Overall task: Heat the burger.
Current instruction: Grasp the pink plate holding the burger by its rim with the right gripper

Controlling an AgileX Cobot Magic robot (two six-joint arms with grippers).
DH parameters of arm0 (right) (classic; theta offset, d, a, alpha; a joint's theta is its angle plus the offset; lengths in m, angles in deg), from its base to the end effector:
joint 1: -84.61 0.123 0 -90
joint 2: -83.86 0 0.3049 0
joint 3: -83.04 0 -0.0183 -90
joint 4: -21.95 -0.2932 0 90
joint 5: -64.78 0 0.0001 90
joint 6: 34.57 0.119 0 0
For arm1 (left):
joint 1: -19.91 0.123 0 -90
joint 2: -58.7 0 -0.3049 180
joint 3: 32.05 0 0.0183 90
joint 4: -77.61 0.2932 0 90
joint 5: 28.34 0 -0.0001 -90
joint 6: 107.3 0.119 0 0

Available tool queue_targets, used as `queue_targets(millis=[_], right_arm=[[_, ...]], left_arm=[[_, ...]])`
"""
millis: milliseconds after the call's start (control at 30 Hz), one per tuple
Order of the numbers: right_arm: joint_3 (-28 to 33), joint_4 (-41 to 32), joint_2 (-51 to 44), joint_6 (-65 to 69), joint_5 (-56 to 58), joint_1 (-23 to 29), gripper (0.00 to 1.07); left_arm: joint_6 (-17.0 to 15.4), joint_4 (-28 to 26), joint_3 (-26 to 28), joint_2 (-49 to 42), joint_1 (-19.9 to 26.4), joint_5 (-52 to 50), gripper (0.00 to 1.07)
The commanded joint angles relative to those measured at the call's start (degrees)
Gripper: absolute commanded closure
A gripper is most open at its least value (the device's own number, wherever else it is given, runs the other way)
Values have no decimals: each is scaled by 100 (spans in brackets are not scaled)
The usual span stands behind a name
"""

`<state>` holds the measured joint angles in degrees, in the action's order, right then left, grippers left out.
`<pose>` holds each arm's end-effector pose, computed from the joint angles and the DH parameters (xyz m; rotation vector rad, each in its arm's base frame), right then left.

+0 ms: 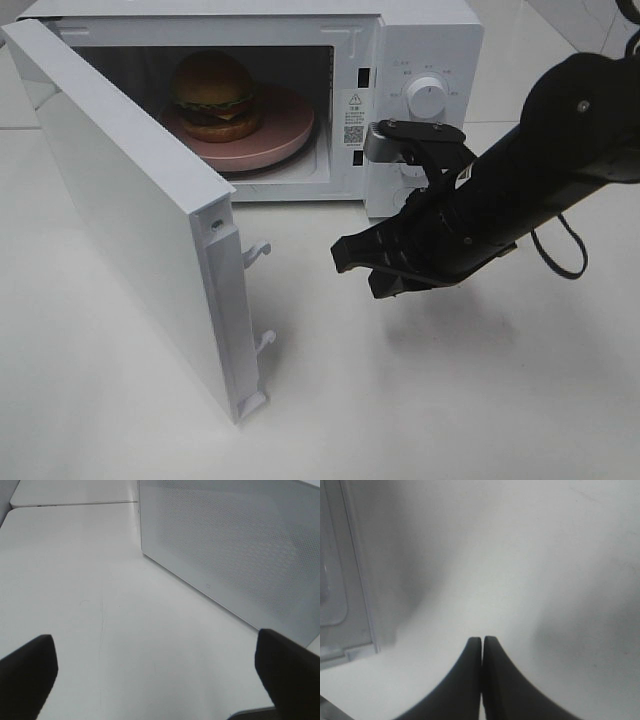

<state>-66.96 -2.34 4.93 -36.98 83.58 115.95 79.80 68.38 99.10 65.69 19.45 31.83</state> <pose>0.2937 0.1974 0.1430 -0.2961 2.6433 0.4903 0.0357 -0.0169 0.2887 0.1402 2.0116 -0.1185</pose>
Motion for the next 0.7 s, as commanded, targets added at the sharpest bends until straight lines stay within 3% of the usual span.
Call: queue_targets(millis=[33, 67, 267, 700], right_arm=[[-218, 493, -69, -355, 602, -52, 107], [-384, 865, -69, -682, 951, -52, 107], [-808, 1283, -69, -1902, 1879, -52, 107], [-1209, 1558, -69, -4916, 2492, -52, 105]], left_arm=[[0, -29, -17, -115, 17, -63, 6], [0, -29, -17, -115, 17, -63, 6], [0, -29, -17, -115, 17, -63, 6], [0, -29, -17, -115, 17, -63, 6]])
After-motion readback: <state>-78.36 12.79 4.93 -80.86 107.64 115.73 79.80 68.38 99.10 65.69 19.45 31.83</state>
